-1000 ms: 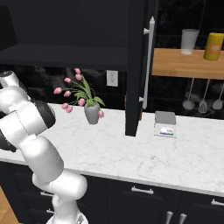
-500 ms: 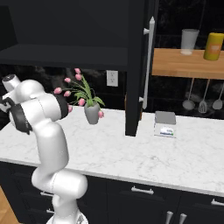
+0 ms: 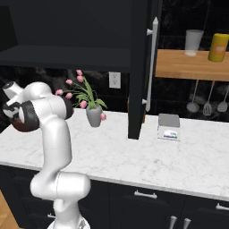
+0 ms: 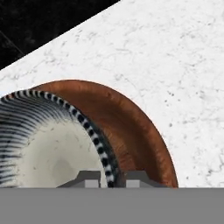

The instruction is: Pick up the bowls on the counter and stack them on top of one another in the open cabinet. Place the smaller bowl on top of the larger bowl.

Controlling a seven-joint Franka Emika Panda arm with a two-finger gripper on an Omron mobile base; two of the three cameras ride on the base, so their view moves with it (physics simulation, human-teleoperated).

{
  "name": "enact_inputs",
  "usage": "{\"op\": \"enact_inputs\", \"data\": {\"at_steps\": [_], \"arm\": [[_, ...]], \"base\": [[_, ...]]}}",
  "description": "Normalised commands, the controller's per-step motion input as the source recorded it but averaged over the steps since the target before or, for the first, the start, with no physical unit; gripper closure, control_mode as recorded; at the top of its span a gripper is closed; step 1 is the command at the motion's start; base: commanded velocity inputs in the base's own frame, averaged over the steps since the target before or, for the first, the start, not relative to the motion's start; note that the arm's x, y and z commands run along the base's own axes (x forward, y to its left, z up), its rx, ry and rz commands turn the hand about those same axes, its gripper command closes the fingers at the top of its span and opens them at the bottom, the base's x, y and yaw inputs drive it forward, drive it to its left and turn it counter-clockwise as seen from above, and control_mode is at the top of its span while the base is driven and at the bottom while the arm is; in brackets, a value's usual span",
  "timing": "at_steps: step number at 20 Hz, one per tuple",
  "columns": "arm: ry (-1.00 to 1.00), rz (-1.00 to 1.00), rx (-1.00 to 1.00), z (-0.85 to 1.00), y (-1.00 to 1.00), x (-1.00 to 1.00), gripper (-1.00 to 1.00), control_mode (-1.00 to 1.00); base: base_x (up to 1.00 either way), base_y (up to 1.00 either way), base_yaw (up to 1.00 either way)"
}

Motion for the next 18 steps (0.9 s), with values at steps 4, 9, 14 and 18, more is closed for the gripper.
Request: {"op": "enact_inputs", "data": {"at_steps": [4, 9, 14, 18], "arm": [[0.01, -0.01, 0.0, 0.18, -0.01, 0.07, -1.0, -1.0], [0.09, 0.01, 0.0, 0.01, -0.65, -0.57, -1.0, -1.0], [0.06, 0.11, 0.0, -0.09, -0.24, -0.05, -1.0, -1.0], [0.1, 0.11, 0.0, -0.4, -0.1, 0.0, -1.0, -1.0]], "base": [[0.0, 0.0, 0.0], [0.0, 0.0, 0.0], [0.0, 0.0, 0.0], [0.0, 0.0, 0.0]]}}
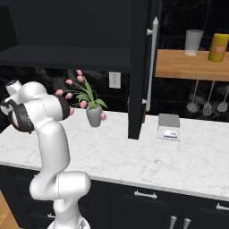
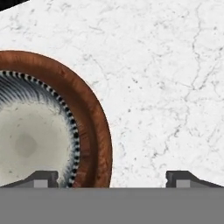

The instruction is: Pick up the bowls on the counter and stack them on top of one another in the open cabinet. Place the smaller bowl on top of the larger bowl.

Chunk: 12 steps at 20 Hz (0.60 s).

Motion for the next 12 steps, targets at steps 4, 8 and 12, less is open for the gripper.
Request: {"op": "enact_inputs", "data": {"at_steps": [4, 8, 12], "arm": [[0.08, 0.05, 0.0, -0.36, 0.04, 0.03, -1.0, -1.0], [0.05, 0.0, -0.01, -0.16, 0.37, 0.34, -1.0, -1.0], [0.02, 0.0, 0.0, -0.02, 0.37, 0.36, -1.0, -1.0]], "base": [[0.0, 0.0, 0.0], [0.0, 0.0, 0.0], [0.0, 0.0, 0.0]]}}
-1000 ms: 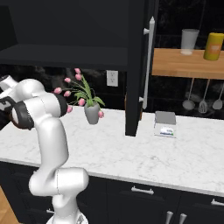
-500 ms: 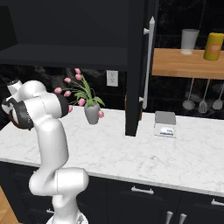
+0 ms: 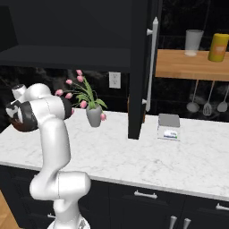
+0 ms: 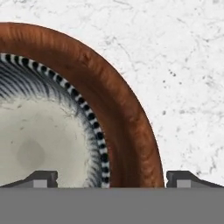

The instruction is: Pick up the bowls on the counter and stack them on top of one another in the open cabinet. Place the smaller bowl on top of the larger bowl.

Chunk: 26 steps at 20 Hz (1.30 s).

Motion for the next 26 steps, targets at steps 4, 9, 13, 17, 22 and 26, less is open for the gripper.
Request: {"op": "enact_inputs", "data": {"at_steps": [4, 9, 13, 17, 22, 26], "arm": [[0.03, 0.0, -0.07, -0.37, 0.22, 0.14, 1.0, -1.0], [0.02, 0.0, -0.05, -0.13, 0.0, 0.0, 1.0, -1.0], [0.0, 0.0, 0.0, -0.01, -0.06, -0.08, 1.0, -1.0], [-0.14, 0.0, 0.0, 0.0, -0.65, -0.65, 1.0, -1.0], [-0.27, -0.01, 0.0, 0.02, -0.97, -0.99, 1.0, -1.0], [-0.2, -0.1, 0.09, 0.56, -1.0, -0.79, 1.0, -1.0]], "base": [[0.0, 0.0, 0.0], [0.0, 0.0, 0.0], [0.0, 0.0, 0.0], [0.0, 0.0, 0.0], [0.0, 0.0, 0.0], [0.0, 0.0, 0.0]]}}
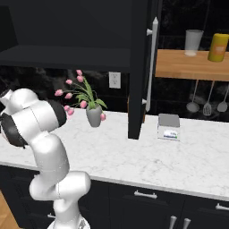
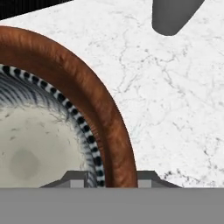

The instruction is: Pick up the bowls on the counter and stack them on top of one another in the open cabinet. Place the smaller bowl on top of the larger bowl.

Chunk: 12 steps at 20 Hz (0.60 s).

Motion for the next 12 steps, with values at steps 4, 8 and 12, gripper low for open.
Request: {"op": "enact_inputs", "data": {"at_steps": [4, 8, 12], "arm": [[-0.16, -0.16, 0.21, 1.0, -0.88, -0.35, 1.0, -1.0], [-0.17, -0.15, 0.23, 1.0, -0.73, -0.24, 1.0, -1.0], [-0.16, -0.16, 0.2, 1.0, -0.68, -0.23, 1.0, -1.0]], "base": [[0.0, 0.0, 0.0], [0.0, 0.0, 0.0], [0.0, 0.0, 0.0]]}}
